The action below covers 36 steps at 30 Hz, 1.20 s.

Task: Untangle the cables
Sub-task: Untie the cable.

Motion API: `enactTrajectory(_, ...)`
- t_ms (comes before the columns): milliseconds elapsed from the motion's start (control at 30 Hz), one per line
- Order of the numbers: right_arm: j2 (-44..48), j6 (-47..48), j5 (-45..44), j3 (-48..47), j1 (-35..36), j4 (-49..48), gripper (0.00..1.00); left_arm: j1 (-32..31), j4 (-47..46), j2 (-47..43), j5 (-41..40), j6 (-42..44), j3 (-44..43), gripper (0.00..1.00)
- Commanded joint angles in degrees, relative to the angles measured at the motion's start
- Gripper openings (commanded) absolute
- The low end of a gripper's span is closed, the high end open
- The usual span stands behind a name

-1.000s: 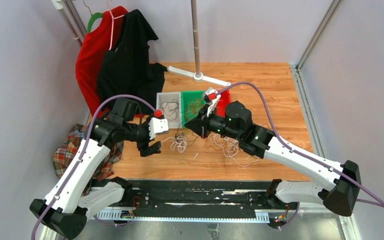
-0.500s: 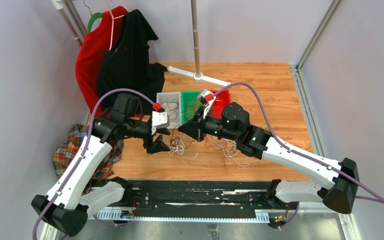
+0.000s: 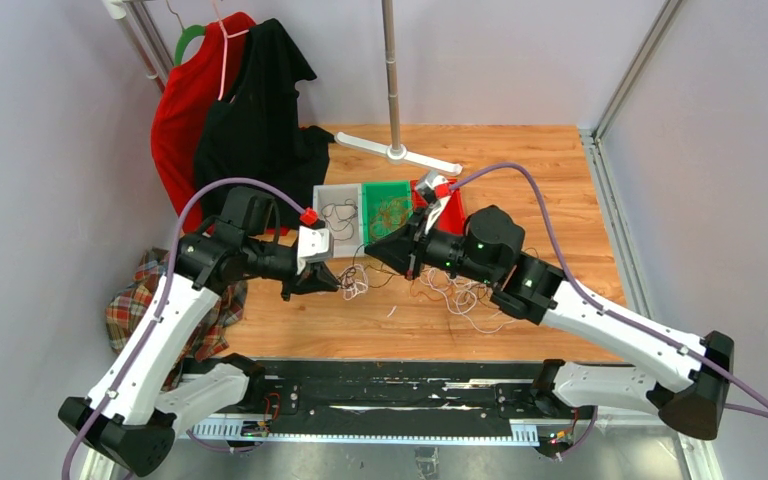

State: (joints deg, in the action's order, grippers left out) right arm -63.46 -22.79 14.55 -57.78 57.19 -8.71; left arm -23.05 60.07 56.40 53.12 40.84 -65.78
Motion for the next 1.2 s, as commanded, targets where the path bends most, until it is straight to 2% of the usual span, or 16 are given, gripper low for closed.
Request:
enactTrajectory(0,4.3,2.2,-3.6,-0.7,-1.6,0.5,0.01,0.1,5.8,-2.1,-0.7,3.5,-2.1,0.01)
enactTrajectory(233,10.5,6.7,-9.7,0.2,-6.5,6.2,0.01,0.1,10.3,-4.4,-10.3,7.6,-5.0,0.01)
enactTrajectory(433,18.1,7.3,-15.0,1.2,-14.8,8.9,0.0,0.0,11.7,-7.6,-19.8,11.1,-3.4,0.0)
enactTrajectory(567,20.8,8.6,-18.6,-1.0,-19.7,10.7,0.0,0.1,12.3,-9.0,-23.8,13.5,-2.1,0.01)
enactTrajectory(700,21.7,11.6,-23.9,-4.2,-20.8,11.8,0.0,0.0,13.6,-10.0,-27.8,17.4,-0.7,0.01)
enactTrajectory(867,22.4,15.3,-30.4,-8.6,-21.1,11.4,0.0,0.0,14.7,-11.0,-35.5,24.5,4.2,0.01)
enactTrajectory(1067,22.1,19.6,-33.8,-14.1,-21.2,11.4,0.01,0.0,13.3,-11.7,-41.1,29.0,13.0,0.01)
enactTrajectory(1167,21.5,22.0,-36.8,-16.9,-21.2,12.0,0.01,0.1,10.8,-13.0,-48.0,33.0,18.1,0.01)
